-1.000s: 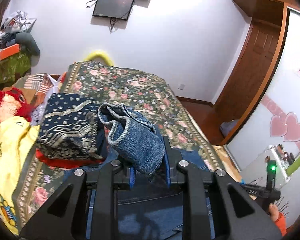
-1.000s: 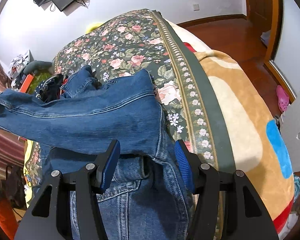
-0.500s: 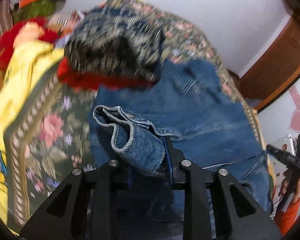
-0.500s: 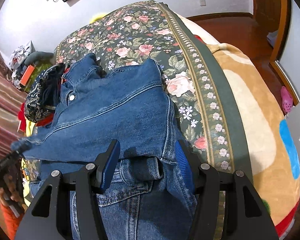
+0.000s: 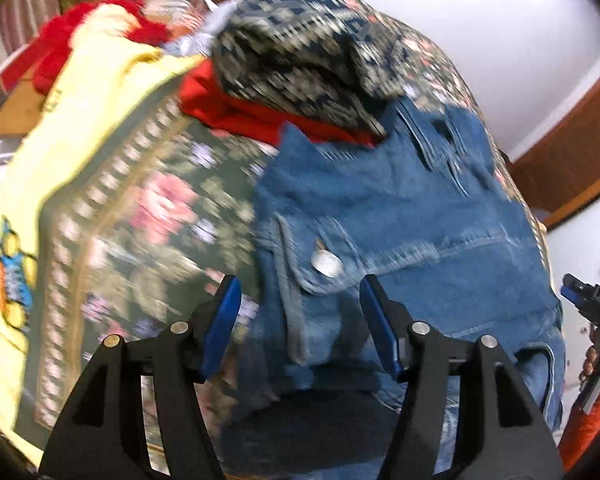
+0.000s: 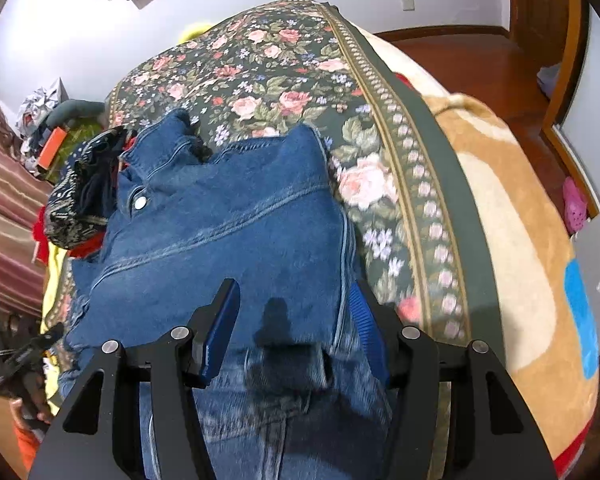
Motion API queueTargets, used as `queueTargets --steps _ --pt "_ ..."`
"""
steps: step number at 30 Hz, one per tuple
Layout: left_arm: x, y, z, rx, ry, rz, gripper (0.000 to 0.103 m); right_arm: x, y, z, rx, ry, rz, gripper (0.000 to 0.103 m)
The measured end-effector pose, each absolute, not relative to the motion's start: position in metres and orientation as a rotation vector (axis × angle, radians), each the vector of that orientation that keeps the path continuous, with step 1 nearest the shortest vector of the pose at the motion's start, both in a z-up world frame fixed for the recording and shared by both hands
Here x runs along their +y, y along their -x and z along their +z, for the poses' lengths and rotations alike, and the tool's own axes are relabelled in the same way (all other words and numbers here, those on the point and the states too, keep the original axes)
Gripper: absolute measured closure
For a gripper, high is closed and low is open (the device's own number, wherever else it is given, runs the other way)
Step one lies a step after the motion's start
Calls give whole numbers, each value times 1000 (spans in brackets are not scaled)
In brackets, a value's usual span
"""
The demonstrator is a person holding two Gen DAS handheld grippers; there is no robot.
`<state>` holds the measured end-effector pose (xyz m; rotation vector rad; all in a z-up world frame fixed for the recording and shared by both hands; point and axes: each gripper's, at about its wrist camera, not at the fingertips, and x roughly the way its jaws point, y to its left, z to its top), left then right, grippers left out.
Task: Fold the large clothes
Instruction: 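Grasp the other sleeve cuff with the left gripper and fold it over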
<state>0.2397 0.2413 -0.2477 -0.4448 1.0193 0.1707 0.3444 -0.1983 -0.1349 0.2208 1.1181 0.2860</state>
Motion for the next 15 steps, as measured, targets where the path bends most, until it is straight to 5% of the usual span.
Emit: queueTargets --steps 15 --pt "288 -315 -273 1060 529 148 42 -179 -433 -164 1179 -197 334 50"
